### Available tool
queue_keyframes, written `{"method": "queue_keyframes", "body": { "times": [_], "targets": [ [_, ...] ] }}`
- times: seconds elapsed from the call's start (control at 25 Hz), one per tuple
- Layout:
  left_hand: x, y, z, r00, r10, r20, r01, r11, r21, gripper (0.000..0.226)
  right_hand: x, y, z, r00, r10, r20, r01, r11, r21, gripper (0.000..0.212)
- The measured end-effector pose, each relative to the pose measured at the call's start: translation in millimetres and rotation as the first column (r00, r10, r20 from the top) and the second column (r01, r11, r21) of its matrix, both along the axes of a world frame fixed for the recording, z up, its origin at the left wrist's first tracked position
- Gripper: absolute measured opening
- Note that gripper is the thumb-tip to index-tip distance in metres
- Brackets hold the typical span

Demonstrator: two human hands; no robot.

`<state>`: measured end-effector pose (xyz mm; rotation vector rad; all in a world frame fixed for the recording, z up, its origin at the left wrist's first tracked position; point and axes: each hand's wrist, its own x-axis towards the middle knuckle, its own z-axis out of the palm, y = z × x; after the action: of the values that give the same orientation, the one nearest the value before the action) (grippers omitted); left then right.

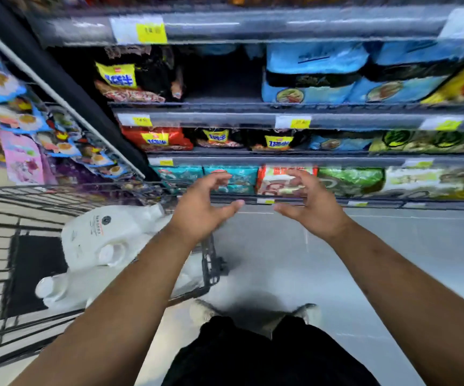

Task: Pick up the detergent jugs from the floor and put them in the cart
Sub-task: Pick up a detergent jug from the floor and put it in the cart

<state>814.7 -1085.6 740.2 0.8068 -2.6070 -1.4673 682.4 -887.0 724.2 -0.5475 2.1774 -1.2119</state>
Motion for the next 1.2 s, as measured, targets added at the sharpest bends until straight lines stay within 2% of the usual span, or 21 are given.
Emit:
{"method": "queue_keyframes", "body": {
  "times": [0.2, 0.4, 0.6, 0.76, 1.04, 1.12, 1.2],
  "targets": [
    [-133, 148, 25, 0.97, -0.237, -0.06, 0.236, 0.972, -0.012, 0.056, -91, 158, 28, 0.969, -0.239, -0.059, 0.237, 0.97, -0.049, 0.069],
    [-264, 299, 49, 0.86, -0.502, -0.088, 0.501, 0.864, -0.037, 0.061, -158, 327, 55, 0.85, -0.516, -0.108, 0.508, 0.856, -0.095, 0.067],
    [-374, 435, 64, 0.692, -0.704, -0.162, 0.704, 0.707, -0.069, 0.056, -204, 458, 68, 0.649, -0.731, -0.21, 0.729, 0.677, -0.101, 0.072],
    [-462, 545, 65, 0.493, -0.843, -0.217, 0.86, 0.51, -0.029, 0.059, -240, 544, 74, 0.471, -0.852, -0.229, 0.857, 0.503, -0.11, 0.065],
    [-582, 724, 75, 0.217, -0.958, -0.186, 0.975, 0.223, -0.011, 0.055, -296, 678, 80, 0.165, -0.963, -0.212, 0.969, 0.198, -0.147, 0.067],
    [-607, 782, 74, 0.182, -0.968, -0.175, 0.982, 0.187, -0.011, 0.056, -312, 729, 74, 0.092, -0.977, -0.192, 0.981, 0.122, -0.15, 0.067],
    [-629, 832, 68, 0.178, -0.968, -0.179, 0.984, 0.179, 0.009, 0.056, -329, 776, 66, 0.063, -0.981, -0.186, 0.983, 0.093, -0.157, 0.066]
  ]
}}
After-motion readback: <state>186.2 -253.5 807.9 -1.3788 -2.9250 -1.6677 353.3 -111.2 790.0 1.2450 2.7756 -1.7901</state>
